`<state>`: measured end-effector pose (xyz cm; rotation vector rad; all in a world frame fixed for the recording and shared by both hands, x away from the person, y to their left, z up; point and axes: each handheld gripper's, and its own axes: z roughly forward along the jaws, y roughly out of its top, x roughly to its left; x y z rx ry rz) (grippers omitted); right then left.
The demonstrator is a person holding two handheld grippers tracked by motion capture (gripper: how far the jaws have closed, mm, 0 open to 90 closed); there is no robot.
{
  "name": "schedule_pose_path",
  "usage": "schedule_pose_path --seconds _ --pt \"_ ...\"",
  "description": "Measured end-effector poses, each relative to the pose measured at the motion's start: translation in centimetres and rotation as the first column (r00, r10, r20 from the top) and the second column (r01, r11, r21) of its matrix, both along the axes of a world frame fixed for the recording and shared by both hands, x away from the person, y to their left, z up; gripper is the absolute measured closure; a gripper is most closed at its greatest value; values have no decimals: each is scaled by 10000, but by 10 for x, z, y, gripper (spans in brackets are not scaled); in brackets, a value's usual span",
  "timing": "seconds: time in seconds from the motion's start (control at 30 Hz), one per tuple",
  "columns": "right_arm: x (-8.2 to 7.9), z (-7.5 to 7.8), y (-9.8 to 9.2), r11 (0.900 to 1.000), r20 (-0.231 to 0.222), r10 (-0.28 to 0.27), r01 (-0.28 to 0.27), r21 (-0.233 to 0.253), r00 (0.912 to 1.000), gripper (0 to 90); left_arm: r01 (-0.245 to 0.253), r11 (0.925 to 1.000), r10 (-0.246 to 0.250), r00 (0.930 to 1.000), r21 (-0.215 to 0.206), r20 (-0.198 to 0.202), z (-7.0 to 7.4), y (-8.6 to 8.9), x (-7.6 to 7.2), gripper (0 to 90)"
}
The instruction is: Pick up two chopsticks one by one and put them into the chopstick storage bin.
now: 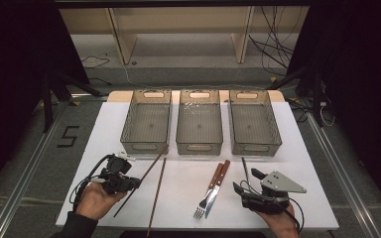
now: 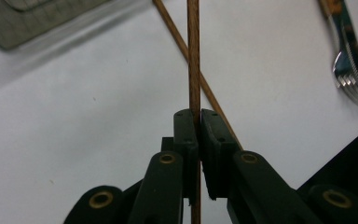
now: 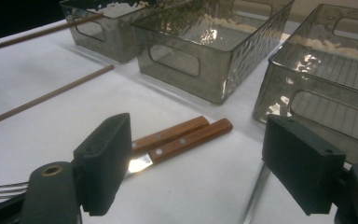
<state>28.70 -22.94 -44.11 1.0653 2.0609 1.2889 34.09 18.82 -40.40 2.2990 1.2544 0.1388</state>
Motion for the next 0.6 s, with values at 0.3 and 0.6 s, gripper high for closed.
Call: schedule_pose_path --seconds 0.3,0.6 --pt "0 1 0 10000 51 -14 14 36 10000 246 -334 9963 380 9977 -789 567 26 5 29 852" --pt "0 1 -2 9999 27 -6 6 110 10000 246 -764 9895 874 9924 -1227 870 42 11 66 851"
